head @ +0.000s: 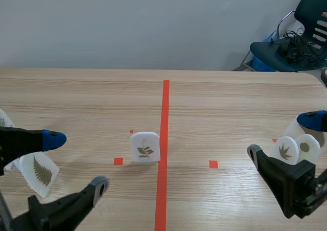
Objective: Do the leaf sorting experiment
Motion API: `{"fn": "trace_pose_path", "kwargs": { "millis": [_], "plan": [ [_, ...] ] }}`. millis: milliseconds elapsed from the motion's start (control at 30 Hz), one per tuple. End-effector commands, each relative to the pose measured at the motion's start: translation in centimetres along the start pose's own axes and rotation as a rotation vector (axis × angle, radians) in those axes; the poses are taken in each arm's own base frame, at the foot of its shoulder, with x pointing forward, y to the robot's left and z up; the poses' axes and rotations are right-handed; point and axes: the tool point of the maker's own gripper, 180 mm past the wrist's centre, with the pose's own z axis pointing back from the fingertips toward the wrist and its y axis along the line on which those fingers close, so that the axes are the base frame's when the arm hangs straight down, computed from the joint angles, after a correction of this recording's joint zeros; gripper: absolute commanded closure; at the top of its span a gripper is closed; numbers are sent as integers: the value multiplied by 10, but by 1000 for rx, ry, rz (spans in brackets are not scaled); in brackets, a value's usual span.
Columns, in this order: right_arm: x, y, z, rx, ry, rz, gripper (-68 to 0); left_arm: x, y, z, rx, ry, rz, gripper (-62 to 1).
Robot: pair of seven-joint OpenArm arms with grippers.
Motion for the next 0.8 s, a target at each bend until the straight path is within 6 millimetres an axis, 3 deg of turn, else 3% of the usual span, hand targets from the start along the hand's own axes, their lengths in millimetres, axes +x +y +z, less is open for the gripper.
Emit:
{"fn": "trace_pose_path", "kwargs": {
  "millis": [0, 300, 433, 767],
  "plan": [
    [12, -3, -2, -1, -39, 13, -679, -5, -5, -5, 5, -18, 43, -623],
    [12, -3, -2, -1, -39, 14, -679, -67, 12, -47, 80, 21, 128, -623],
    [12, -3, -2, -1, -39, 14, -679, -84, 25, -72, 97, 11, 140, -623],
    [12, -3, -2, -1, -39, 14, -679, -73, 60, -129, 133, -47, -5, -623]
  ]
}}
